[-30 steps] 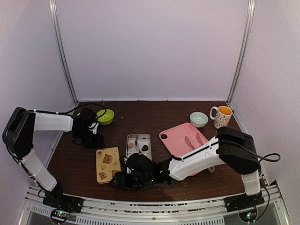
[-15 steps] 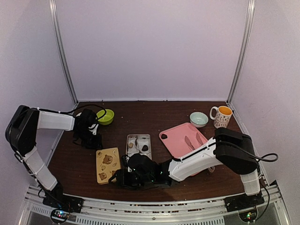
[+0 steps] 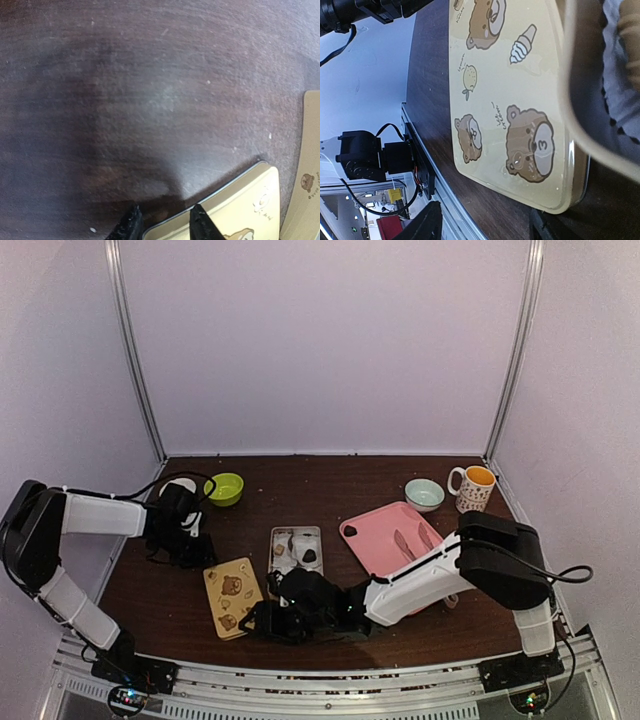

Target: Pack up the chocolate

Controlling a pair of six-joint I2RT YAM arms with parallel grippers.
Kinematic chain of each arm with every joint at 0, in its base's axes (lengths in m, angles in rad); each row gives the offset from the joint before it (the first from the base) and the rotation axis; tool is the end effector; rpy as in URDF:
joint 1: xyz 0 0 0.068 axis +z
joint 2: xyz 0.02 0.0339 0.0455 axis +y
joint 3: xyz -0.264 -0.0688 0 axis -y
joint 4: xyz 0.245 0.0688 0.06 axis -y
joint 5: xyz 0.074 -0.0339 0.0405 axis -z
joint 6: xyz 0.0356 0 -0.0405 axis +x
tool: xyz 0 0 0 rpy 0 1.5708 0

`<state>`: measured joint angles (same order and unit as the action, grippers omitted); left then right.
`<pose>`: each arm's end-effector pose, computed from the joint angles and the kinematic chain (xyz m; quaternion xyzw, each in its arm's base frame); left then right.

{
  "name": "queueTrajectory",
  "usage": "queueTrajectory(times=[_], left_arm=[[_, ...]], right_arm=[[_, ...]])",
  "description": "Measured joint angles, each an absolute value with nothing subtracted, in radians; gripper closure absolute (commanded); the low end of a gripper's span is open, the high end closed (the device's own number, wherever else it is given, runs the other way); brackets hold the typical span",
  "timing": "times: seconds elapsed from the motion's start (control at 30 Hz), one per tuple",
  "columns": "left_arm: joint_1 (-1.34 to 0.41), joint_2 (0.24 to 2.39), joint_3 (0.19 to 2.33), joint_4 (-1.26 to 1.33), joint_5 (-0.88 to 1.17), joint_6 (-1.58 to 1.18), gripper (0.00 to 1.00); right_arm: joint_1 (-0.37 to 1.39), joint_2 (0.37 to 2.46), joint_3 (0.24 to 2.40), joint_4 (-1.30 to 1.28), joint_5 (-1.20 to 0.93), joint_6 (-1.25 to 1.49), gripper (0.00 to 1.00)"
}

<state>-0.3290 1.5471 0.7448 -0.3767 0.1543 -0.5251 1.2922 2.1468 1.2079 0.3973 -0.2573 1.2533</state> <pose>0.2527 -0.0920 0.1421 -0.0808 0.9747 -0.1492 0.1453 0.1150 0.4350 0.1168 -0.0799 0.8619 0.4994 0.0366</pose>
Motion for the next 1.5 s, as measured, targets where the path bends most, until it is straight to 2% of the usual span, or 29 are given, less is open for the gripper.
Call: queueTrajectory(times=[0.57, 0.63, 0.7, 0.73, 0.8, 0.9, 0.97, 1.13, 1.3, 1.5], left_arm=[[-0.461, 1.306, 0.538, -0.393, 0.289, -0.688, 0.63], [-0.464, 1.275, 0.531, -0.406, 0.299, -0.699, 0.56], [-0.465, 1.241, 0.531, -0.419, 0.3, -0.706, 0.35], [-0.465, 1.22, 0.531, -0.423, 0.297, -0.707, 0.3], [-0.465, 1.191, 0.535, -0.434, 0.291, -0.706, 0.28], [-0.465, 1.18, 0.544, -0.443, 0.279, -0.7, 0.29], [-0.465, 1.191, 0.546, -0.443, 0.274, -0.694, 0.36], [-0.465, 1.281, 0.549, -0.429, 0.276, -0.671, 0.43], [-0.465, 1.329, 0.562, -0.391, 0.288, -0.653, 0.57], [-0.465, 1.357, 0.569, -0.374, 0.291, -0.64, 0.65]], right_arm=[[1.221, 1.937, 1.053, 0.195, -0.002, 1.149, 0.33], [1.219, 1.922, 1.048, 0.176, 0.015, 1.138, 0.32], [1.219, 1.908, 1.046, 0.158, 0.028, 1.129, 0.31], [1.219, 1.903, 1.045, 0.152, 0.032, 1.128, 0.3], [1.219, 1.892, 1.04, 0.143, 0.039, 1.128, 0.29], [1.219, 1.888, 1.035, 0.129, 0.051, 1.129, 0.27], [1.219, 1.888, 1.033, 0.12, 0.053, 1.129, 0.27], [1.218, 1.892, 1.033, 0.124, 0.047, 1.133, 0.28], [1.216, 1.917, 1.033, 0.131, 0.037, 1.141, 0.28], [1.203, 1.938, 1.045, 0.162, 0.018, 1.148, 0.3]])
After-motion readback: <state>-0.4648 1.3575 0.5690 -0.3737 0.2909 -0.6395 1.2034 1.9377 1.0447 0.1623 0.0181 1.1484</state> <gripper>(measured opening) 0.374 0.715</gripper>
